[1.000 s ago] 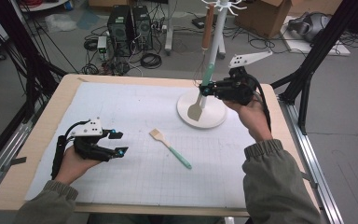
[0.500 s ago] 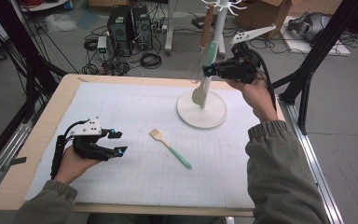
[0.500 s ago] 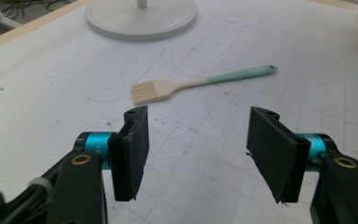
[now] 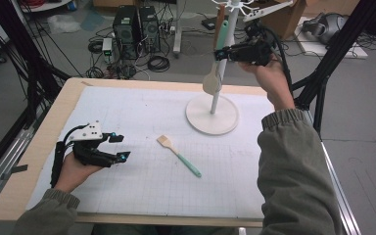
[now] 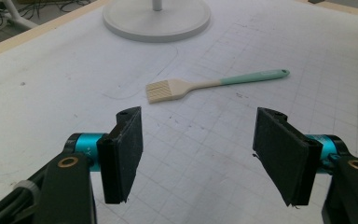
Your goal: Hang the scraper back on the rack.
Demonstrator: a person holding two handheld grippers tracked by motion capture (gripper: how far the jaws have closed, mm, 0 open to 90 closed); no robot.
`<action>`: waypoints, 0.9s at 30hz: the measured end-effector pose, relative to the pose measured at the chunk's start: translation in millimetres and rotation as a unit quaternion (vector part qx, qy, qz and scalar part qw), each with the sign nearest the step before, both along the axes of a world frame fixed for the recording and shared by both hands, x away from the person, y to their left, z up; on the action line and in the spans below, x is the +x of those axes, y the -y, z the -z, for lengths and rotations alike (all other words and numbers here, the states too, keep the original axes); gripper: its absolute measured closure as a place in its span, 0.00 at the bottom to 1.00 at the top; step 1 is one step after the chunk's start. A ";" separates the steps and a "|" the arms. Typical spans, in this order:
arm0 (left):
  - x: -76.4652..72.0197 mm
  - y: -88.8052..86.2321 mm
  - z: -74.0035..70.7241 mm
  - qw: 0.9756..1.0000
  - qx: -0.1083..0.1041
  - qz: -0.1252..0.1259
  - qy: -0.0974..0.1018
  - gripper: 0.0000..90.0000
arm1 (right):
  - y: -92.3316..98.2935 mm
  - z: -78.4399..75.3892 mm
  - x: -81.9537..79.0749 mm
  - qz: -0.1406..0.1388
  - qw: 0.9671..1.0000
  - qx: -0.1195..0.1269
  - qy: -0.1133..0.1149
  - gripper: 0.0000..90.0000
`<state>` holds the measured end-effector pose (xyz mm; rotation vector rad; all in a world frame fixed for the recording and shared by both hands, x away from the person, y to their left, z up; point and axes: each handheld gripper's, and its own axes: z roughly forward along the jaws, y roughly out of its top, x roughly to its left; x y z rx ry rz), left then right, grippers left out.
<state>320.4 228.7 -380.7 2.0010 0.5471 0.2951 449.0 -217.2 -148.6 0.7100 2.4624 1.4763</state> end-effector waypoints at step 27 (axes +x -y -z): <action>-0.3 -5.9 -0.5 1.000 -0.005 -0.006 0.001 0.37 | 8.1 -13.0 30.1 0.034 0.999 0.009 -0.040 0.93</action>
